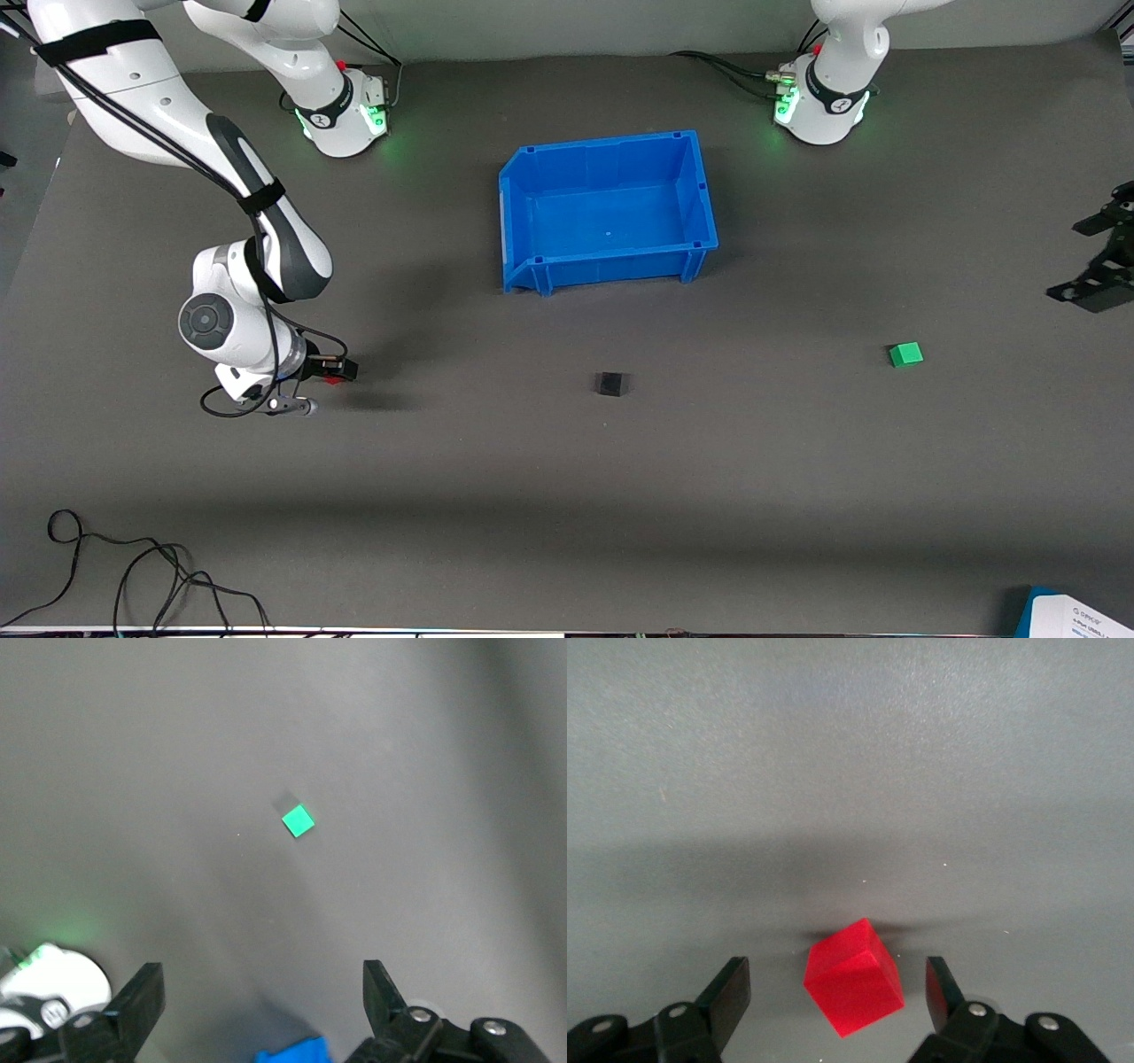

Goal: Attach green and red cubes to black cube
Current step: 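Close the right gripper on the red cube while the left gripper approaches the green cube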

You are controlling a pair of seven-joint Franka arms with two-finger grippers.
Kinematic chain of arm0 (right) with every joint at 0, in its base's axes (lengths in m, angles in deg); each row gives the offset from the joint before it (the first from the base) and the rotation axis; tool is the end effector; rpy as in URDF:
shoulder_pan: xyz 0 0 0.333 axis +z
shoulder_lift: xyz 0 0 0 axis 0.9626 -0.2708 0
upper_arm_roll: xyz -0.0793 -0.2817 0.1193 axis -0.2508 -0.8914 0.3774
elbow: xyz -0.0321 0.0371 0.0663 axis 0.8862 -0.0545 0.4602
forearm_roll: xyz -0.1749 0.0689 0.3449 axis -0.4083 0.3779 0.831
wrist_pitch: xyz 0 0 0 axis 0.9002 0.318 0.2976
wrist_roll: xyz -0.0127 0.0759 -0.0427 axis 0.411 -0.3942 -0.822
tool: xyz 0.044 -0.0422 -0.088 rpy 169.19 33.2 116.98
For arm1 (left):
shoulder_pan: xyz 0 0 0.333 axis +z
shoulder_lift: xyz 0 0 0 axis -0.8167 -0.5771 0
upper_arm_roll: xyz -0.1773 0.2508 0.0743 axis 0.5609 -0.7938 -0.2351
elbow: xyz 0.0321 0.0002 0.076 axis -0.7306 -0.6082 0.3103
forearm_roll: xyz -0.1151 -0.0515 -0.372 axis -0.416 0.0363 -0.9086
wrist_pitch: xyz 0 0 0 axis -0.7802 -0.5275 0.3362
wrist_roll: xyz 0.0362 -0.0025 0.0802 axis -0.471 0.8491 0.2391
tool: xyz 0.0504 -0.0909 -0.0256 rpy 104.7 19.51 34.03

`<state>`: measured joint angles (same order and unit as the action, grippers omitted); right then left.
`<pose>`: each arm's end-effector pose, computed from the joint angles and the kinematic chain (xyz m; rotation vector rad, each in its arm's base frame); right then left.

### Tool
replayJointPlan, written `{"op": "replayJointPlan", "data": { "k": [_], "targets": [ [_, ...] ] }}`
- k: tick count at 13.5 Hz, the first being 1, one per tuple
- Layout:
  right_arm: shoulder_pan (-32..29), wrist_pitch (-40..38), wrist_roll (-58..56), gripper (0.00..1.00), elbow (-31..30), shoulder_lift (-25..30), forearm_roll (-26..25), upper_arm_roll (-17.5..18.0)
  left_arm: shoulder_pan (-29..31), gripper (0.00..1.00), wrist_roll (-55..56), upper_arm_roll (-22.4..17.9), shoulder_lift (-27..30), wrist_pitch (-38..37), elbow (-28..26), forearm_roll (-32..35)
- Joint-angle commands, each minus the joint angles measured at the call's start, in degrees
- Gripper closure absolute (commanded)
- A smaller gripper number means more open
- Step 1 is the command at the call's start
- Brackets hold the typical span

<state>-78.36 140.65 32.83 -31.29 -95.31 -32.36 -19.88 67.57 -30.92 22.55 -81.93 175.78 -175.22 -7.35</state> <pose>0.5874 0.0589 0.2021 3.1064 -0.1470 -0.1022 0.5681 0.0871 0.5813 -2.5853 -1.7379 0.2015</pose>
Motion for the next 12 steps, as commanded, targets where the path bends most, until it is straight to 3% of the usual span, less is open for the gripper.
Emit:
{"op": "replayJointPlan", "data": {
  "k": [1, 5, 8, 11, 12],
  "targets": [
    [0.0, 1.1, 1.4, 0.11, 1.2, -2.7, -2.5, -0.1, 2.9, 0.00, 13.2, 0.4, -1.8, 3.1, 0.0, -1.6],
    [-0.4, 1.4, 1.4, 0.11, 1.3, -3.7, -3.8, -0.1, 5.0, 0.00, 30.8, 0.4, -6.9, 12.8, -2.4, -0.9],
    [-0.5, 3.2, 1.7, 0.12, 1.3, -3.7, -3.8, -0.1, 5.1, 0.00, 34.1, 0.4, -7.0, 21.2, -8.8, -0.8],
    [-0.1, 3.1, 2.0, 0.40, 1.2, -4.1, -2.9, 0.0, 4.7, 0.00, 36.5, 0.3, -6.9, 31.3, -16.3, -0.5],
    [-0.1, 3.1, 2.6, 0.42, 1.2, -4.1, -3.0, 0.0, 4.1, 0.00, 36.9, 0.3, -7.2, 34.1, -18.6, 0.7]
  ]
}}
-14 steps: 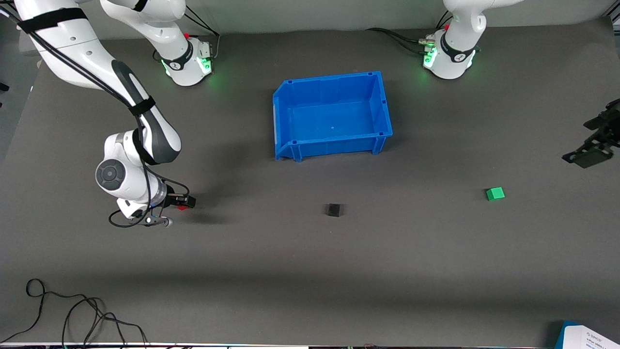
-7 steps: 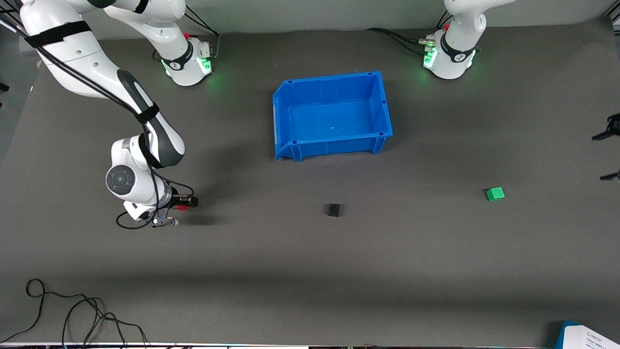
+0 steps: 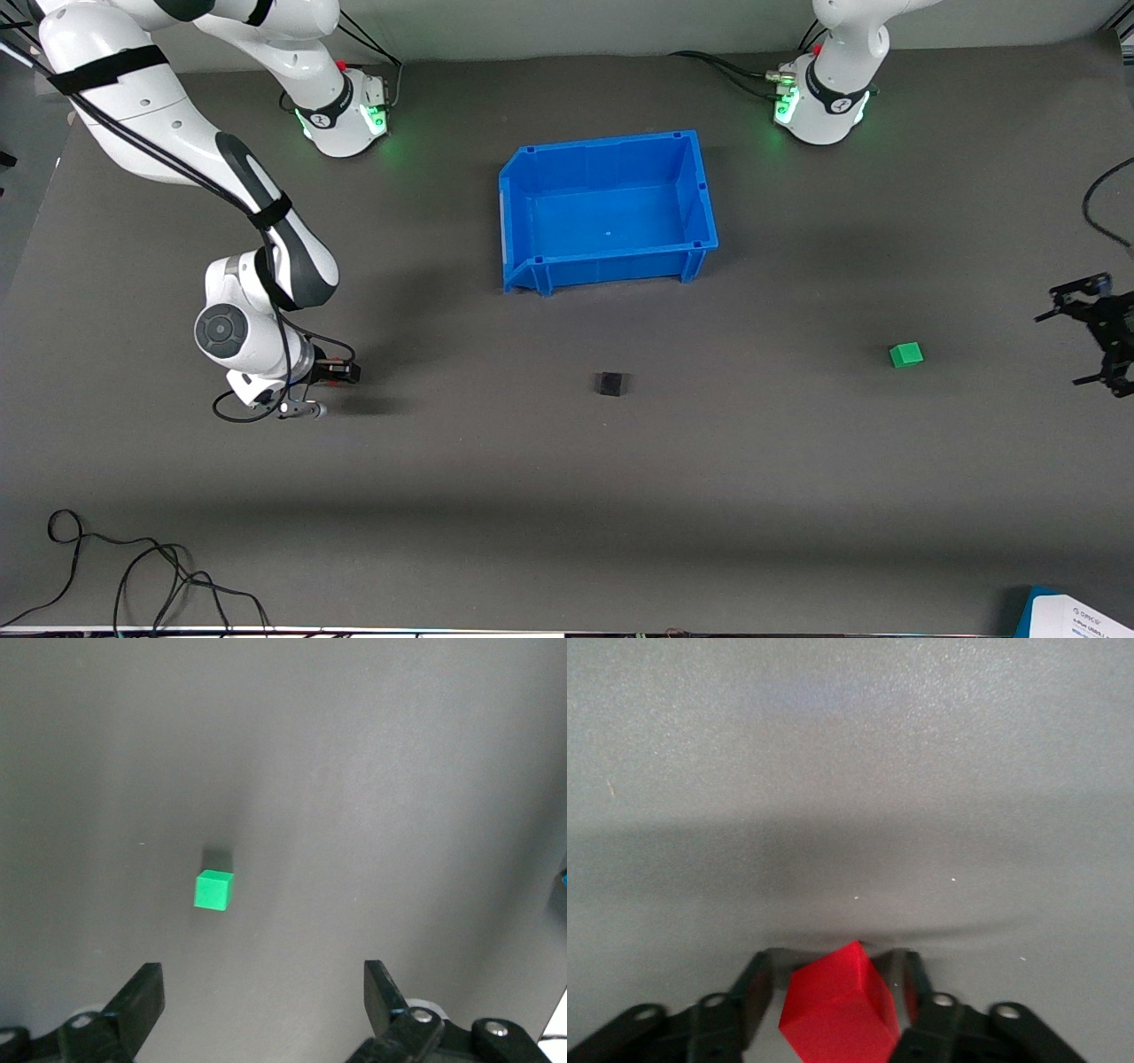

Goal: Attach green and red cubes to black cube
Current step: 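Close the right gripper on the red cube while the left gripper approaches the green cube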

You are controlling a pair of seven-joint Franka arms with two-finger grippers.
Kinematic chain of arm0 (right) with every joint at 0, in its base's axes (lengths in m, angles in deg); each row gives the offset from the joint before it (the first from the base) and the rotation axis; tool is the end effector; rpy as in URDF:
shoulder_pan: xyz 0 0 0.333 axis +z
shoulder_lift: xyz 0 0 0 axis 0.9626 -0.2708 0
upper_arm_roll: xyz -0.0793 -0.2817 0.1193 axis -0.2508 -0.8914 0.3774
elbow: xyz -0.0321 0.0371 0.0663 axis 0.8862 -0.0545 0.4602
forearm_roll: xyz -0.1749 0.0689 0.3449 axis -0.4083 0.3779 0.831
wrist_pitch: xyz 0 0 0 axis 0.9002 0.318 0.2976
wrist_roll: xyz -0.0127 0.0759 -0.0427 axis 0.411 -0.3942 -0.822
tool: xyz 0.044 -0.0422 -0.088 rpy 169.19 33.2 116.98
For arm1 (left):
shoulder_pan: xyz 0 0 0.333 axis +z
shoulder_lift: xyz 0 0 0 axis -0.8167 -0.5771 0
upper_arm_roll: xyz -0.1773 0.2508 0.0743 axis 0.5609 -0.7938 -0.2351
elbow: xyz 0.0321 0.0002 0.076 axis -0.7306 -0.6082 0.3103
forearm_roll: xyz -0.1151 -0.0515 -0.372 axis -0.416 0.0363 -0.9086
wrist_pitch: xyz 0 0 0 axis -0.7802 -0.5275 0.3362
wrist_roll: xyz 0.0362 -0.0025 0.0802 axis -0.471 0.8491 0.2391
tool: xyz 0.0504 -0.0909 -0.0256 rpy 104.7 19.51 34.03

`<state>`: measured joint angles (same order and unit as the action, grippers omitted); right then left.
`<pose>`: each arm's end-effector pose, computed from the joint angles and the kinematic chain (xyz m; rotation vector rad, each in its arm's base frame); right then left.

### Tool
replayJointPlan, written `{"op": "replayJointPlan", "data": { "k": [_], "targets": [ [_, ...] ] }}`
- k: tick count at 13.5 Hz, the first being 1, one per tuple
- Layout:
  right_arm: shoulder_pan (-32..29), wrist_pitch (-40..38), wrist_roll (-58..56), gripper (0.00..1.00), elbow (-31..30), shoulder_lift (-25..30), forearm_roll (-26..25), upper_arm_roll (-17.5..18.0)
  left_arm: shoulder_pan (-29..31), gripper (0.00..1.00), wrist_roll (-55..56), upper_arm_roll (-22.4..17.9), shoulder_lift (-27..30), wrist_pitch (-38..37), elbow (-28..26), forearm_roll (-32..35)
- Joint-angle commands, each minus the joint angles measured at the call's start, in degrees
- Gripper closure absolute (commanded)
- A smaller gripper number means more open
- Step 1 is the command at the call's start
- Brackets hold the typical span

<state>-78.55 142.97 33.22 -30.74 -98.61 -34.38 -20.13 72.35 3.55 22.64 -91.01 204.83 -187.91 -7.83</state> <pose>0.5877 0.0560 0.1751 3.0978 -0.1239 -0.1077 0.6124 0.1485 0.4220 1.8208 2.5088 -0.0499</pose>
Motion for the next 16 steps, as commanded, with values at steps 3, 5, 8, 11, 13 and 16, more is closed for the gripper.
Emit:
{"op": "replayJointPlan", "data": {
  "k": [3, 5, 8, 11, 13, 16],
  "targets": [
    [0.2, 0.8, 3.3, 0.51, 0.7, -0.8, -1.0, 0.3, -1.9, 0.00, 3.1, 0.3, 1.8, 14.1, -13.7, 3.8],
    [0.1, 0.5, 3.3, 0.76, 1.3, -0.8, -1.0, 0.3, -1.8, 0.00, 3.0, 0.3, 0.7, 17.7, -16.0, 3.8],
    [0.0, 0.1, 4.5, 0.84, 2.2, -0.7, -0.9, 0.4, -3.1, 0.00, 3.0, 0.3, -1.7, 17.9, -16.0, 4.0],
    [1.1, -3.7, 16.5, 0.84, 4.0, 0.2, -0.7, 1.5, -3.4, 0.01, 3.0, 0.3, -4.1, 18.0, -15.9, 6.0],
    [4.5, -11.3, 29.3, 0.83, 10.2, -0.4, -0.7, 2.5, -3.3, 0.01, 2.6, 0.3, -6.0, 17.9, -15.9, 6.0],
    [9.0, -17.7, 43.5, 0.80, 19.1, -3.3, -0.3, 2.6, -3.0, 0.01, 2.1, 0.3, -8.2, 17.7, -15.5, 6.0]
  ]
}}
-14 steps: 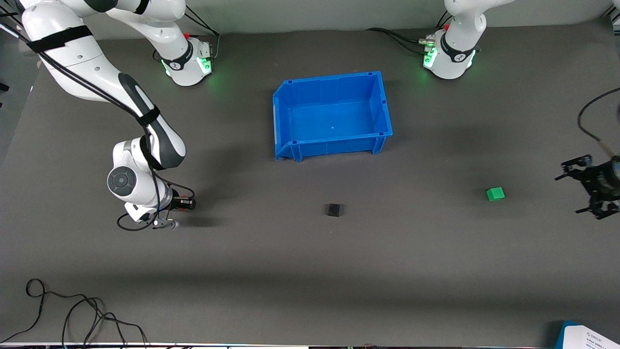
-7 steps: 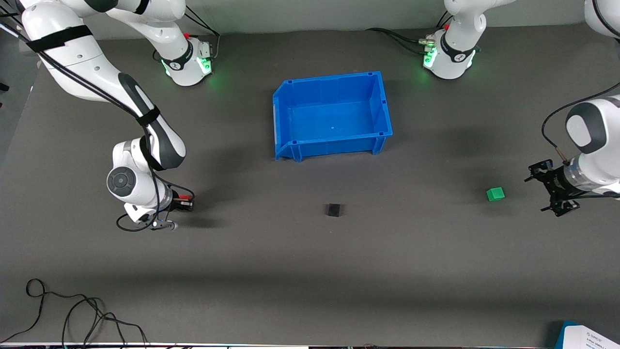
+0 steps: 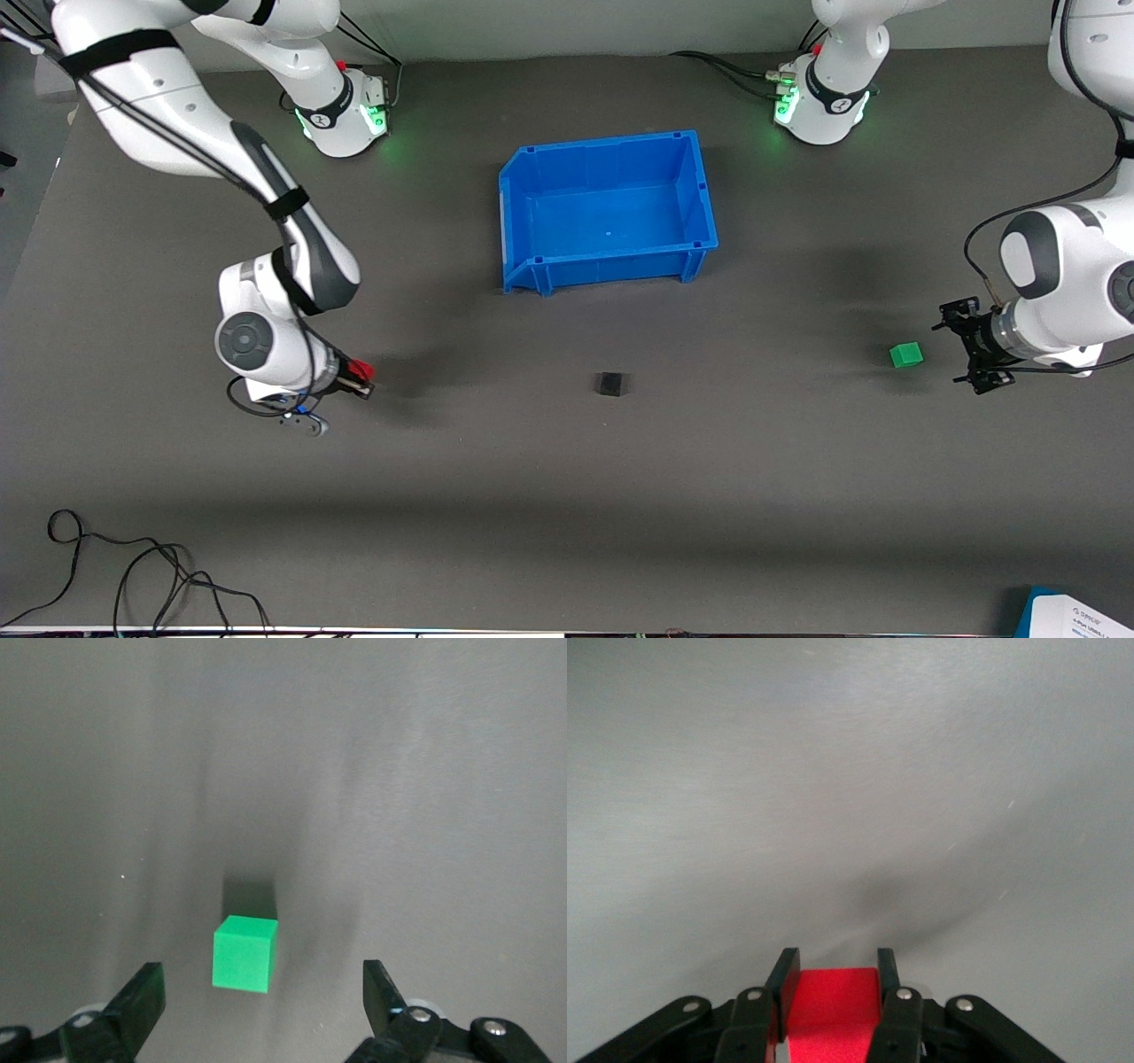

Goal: Attach green and red cubes to black cube
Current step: 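Carry the red cube with the right gripper toward the black cube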

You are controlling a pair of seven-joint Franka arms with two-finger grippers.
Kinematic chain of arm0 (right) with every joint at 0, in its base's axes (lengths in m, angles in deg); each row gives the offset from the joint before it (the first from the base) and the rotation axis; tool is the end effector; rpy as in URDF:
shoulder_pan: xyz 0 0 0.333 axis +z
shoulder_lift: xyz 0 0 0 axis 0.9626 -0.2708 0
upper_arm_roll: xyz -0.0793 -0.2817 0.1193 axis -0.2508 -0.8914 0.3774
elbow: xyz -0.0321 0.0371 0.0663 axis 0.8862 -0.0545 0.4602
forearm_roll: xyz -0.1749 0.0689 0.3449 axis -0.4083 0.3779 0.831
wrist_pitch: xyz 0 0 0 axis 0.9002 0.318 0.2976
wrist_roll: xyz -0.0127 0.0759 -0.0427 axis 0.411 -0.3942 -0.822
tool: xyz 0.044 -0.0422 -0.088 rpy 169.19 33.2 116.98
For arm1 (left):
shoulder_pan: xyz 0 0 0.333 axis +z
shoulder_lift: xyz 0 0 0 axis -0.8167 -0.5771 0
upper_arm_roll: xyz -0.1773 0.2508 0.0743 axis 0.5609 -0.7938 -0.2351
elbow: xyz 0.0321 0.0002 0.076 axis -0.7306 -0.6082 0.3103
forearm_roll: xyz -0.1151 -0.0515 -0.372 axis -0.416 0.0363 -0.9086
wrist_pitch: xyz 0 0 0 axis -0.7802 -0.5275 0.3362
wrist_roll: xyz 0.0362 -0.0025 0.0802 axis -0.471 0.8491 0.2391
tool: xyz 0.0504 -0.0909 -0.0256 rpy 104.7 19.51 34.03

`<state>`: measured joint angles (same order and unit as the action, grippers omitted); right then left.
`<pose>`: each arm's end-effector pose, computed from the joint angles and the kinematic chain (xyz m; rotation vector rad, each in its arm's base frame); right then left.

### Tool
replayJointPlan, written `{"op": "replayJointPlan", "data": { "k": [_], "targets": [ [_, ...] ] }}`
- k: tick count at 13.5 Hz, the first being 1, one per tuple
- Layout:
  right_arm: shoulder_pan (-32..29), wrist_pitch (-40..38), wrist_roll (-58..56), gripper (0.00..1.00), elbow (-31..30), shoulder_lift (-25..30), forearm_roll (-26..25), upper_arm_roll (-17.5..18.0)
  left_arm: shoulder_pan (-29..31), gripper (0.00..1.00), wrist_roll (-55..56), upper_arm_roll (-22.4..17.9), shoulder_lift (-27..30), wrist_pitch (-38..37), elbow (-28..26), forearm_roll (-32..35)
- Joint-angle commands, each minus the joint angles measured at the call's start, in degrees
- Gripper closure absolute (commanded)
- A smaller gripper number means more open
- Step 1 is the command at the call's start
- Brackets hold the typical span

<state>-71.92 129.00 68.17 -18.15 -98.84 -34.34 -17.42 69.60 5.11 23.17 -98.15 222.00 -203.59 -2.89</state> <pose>0.6236 0.1488 0.2407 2.9386 -0.8475 -0.1003 0.5791 0.1069 0.2507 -1.9008 -2.4137 0.1046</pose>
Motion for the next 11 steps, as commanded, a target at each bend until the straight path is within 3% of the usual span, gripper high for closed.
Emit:
{"op": "replayJointPlan", "data": {
  "k": [1, 4, 11],
  "targets": [
    [4.0, -3.8, 13.3, 0.80, 8.8, -4.2, 2.8, -0.1, -0.4, 0.01, 0.6, -0.2, -1.5, 0.5, 0.2, 1.1],
    [9.0, -3.9, 23.0, 0.81, 18.2, -9.4, 15.8, -0.2, -0.6, 0.02, 0.5, -0.2, -2.4, 0.7, 0.2, 1.1],
    [19.3, -3.4, 46.0, 0.82, 32.5, -19.9, 16.1, -0.7, -1.6, 0.03, 0.2, -0.2, -5.5, 3.3, 0.1, 3.0]
  ]
}}
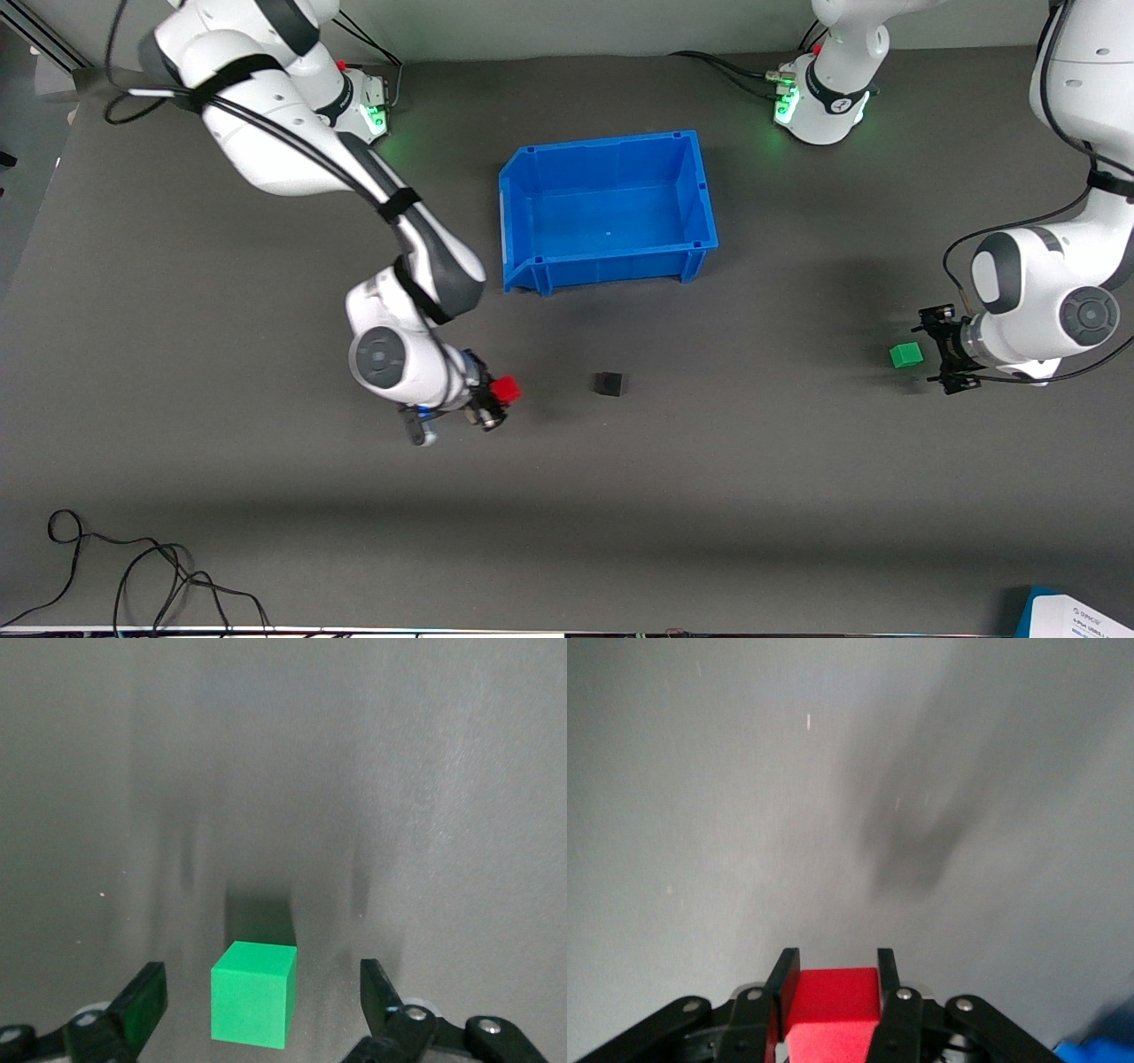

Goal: Attach green and red cubes to black cube
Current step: 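Carry the red cube with the right gripper toward the black cube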

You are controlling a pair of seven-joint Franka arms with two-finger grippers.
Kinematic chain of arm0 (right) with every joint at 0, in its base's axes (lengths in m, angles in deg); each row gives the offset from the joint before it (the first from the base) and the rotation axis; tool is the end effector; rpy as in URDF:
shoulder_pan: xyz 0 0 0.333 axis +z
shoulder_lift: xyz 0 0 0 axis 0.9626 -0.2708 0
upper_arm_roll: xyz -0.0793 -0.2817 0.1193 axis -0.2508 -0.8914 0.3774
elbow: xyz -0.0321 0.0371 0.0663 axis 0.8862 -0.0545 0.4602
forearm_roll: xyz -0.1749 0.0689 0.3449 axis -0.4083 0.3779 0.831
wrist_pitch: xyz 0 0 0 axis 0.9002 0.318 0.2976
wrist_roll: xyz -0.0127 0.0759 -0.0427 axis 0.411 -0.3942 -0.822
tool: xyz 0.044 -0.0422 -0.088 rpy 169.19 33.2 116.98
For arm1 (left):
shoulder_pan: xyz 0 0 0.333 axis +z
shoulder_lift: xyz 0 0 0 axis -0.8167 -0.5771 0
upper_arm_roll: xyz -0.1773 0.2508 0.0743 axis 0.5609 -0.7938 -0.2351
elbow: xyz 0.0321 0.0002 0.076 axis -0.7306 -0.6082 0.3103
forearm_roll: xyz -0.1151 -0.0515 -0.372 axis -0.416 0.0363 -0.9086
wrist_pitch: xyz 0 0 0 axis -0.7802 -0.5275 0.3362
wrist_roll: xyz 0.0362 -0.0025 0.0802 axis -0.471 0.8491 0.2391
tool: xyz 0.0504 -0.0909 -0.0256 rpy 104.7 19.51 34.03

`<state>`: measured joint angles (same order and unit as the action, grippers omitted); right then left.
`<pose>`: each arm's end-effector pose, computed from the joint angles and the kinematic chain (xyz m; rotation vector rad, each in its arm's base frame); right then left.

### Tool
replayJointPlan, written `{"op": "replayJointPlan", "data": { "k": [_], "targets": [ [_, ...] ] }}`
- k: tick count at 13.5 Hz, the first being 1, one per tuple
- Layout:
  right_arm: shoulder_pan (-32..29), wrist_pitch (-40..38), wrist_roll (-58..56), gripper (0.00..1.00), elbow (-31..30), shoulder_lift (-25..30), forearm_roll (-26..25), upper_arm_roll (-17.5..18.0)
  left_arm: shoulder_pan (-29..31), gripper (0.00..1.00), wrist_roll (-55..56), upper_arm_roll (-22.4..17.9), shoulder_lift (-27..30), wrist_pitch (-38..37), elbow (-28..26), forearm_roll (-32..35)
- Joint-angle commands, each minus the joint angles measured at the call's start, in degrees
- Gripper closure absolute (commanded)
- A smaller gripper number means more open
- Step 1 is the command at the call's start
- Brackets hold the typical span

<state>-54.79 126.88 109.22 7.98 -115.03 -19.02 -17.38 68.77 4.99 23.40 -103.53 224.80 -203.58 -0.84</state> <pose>0.6469 0.3638 0.2416 -2.4791 1.6845 0.2716 0.5768 0.0950 0.1995 -1.9323 -2.3363 0.1389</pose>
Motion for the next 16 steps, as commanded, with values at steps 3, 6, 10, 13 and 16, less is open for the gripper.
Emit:
{"op": "replayJointPlan", "data": {
  "k": [3, 6, 10, 13, 16],
  "targets": [
    [5.0, -0.9, 15.3, 0.82, 14.4, -9.8, 0.6, -0.8, -0.8, 0.09, 0.2, -0.4, -0.7, 1.7, -0.1, 0.9],
    [5.1, -0.9, 19.4, 0.82, 14.3, -11.9, 0.3, -0.8, -0.8, 0.27, 0.2, -0.4, -1.1, 1.8, -0.1, 0.9],
    [6.7, -0.9, 24.2, 0.85, 14.1, -13.2, -1.0, -0.9, -1.5, 0.43, 0.2, -0.5, -1.8, 2.6, -0.3, 1.0],
    [7.4, -0.8, 27.5, 0.85, 14.9, -13.5, -1.0, -1.0, -1.4, 0.66, 0.2, -0.5, -1.8, 2.5, -0.3, 1.0],
    [8.7, -0.8, 29.8, 0.84, 14.6, -13.4, -1.1, -1.4, -1.3, 0.62, 0.2, -0.5, -1.7, 2.3, -0.3, 1.0]
  ]
}}
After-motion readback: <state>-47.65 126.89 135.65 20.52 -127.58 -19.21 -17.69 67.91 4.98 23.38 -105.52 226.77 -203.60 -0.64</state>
